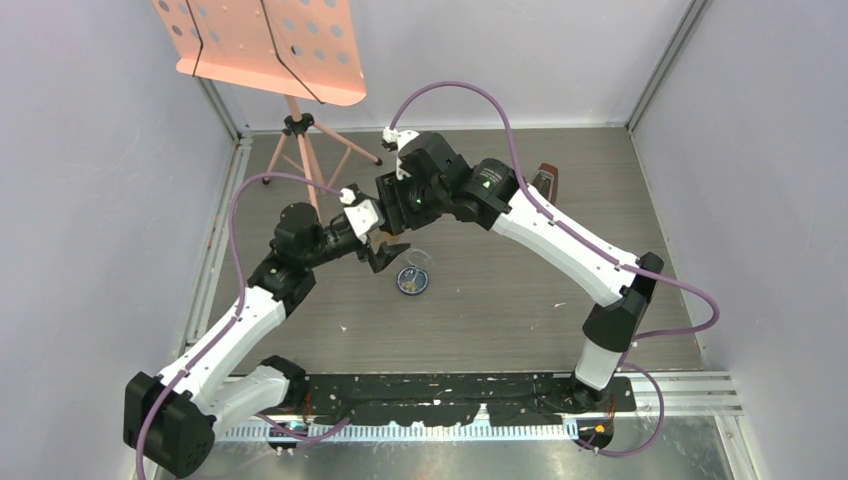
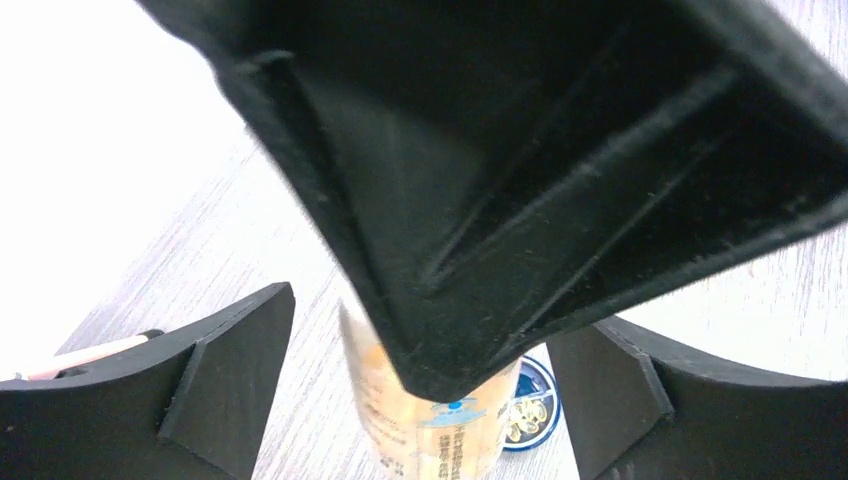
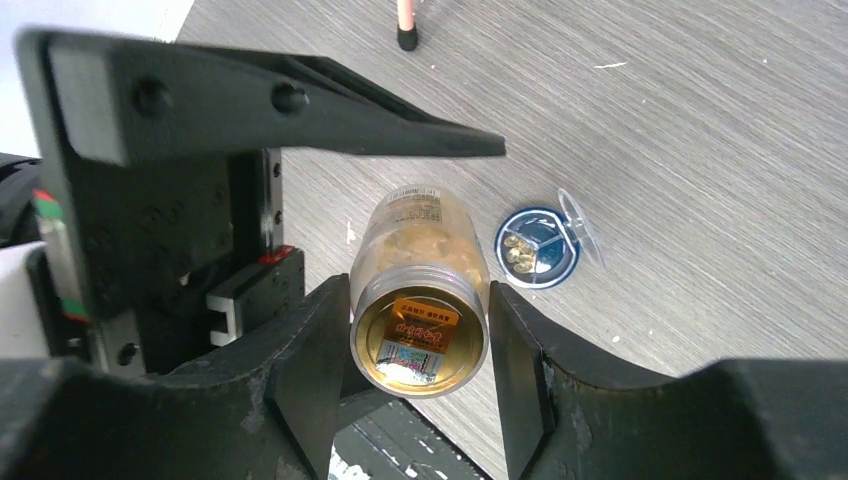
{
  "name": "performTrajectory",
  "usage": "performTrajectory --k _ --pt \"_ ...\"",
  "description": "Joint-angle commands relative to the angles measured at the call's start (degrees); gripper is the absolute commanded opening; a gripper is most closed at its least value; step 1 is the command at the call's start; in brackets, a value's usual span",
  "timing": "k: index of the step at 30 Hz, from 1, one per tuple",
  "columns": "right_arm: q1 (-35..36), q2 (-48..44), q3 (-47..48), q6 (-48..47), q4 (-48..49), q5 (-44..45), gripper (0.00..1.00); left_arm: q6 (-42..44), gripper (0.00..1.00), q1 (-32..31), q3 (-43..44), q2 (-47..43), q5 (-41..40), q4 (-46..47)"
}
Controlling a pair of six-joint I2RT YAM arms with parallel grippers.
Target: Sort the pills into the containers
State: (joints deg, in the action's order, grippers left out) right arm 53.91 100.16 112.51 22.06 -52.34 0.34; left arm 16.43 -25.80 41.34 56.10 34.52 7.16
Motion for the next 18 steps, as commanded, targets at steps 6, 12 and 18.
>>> performTrajectory --k 6,12,18 --pt "-4.91 -3.6 -3.05 -2.14 -1.45 10.96 0.32 -1.68 0.99 -0.04 -3.71 -2.08 -2.99 4.84" --pt "-13.29 -9.85 -17.36 -2.22 1.47 13.9 0.32 -4.8 0.99 -0.04 -8.47 -6.01 -8.05 7.01" --pt "-19.84 -12.46 -30.19 -2.76 3.88 16.2 0.32 -12.62 0.99 -0.04 -12.93 -9.83 -22.02 14.14"
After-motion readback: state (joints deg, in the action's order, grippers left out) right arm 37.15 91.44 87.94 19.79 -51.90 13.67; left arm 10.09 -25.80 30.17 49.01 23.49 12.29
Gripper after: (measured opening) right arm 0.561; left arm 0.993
